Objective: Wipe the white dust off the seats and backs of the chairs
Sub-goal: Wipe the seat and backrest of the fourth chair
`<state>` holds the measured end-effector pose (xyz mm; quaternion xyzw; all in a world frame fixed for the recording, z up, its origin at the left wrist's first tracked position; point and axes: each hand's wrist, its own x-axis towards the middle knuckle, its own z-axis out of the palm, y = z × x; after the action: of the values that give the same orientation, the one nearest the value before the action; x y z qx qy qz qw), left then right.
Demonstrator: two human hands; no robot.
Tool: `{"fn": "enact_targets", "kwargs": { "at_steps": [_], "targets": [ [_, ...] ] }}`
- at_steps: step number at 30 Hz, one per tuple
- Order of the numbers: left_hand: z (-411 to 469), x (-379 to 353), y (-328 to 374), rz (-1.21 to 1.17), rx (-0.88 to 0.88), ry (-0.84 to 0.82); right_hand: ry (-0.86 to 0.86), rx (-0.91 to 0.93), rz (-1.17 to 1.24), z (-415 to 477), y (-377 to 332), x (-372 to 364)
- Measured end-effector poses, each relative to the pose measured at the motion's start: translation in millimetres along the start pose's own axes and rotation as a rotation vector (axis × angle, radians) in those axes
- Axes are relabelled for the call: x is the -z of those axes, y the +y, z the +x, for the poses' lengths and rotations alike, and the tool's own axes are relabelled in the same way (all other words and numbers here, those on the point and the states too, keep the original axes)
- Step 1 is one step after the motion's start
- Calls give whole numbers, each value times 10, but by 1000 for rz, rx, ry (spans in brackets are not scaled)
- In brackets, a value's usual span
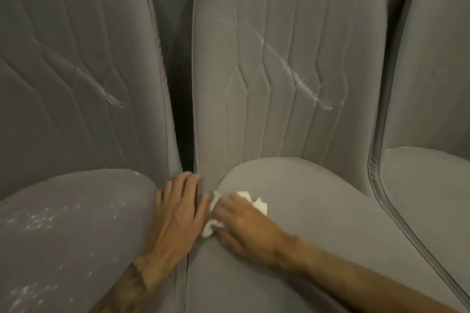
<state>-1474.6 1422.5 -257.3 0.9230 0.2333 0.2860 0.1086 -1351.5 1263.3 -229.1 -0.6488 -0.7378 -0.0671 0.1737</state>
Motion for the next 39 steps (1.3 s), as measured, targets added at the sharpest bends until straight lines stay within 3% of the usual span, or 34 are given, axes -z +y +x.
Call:
{"fn": "enact_targets", "kwargs": {
  "at_steps": [5,10,16,19,24,29,35,39],
  "targets": [
    [702,-38,170,21,-51,230,170,-177,-128,326,862,439],
    [1524,55,483,-8,-27,411,306,-88,-458,321,1578,1169],
    [2127,157,526,47,-56,603,381,-9,-818,338,2291,2532],
    [2170,123,478,68,-78,636,506,-123,-885,532,2547,3048],
    [2172,100,472,75,-81,660,823,-567,-676,590,2595,2655],
    [2152,102,491,68,-61,639,622,-419,-766,296,2537,2251],
    [2151,88,474,93,-50,631,803,-535,-686,584,2624,2485],
    [2151,84,465,84,-62,632,704,-497,-757,235,2509,2035]
  ]
}}
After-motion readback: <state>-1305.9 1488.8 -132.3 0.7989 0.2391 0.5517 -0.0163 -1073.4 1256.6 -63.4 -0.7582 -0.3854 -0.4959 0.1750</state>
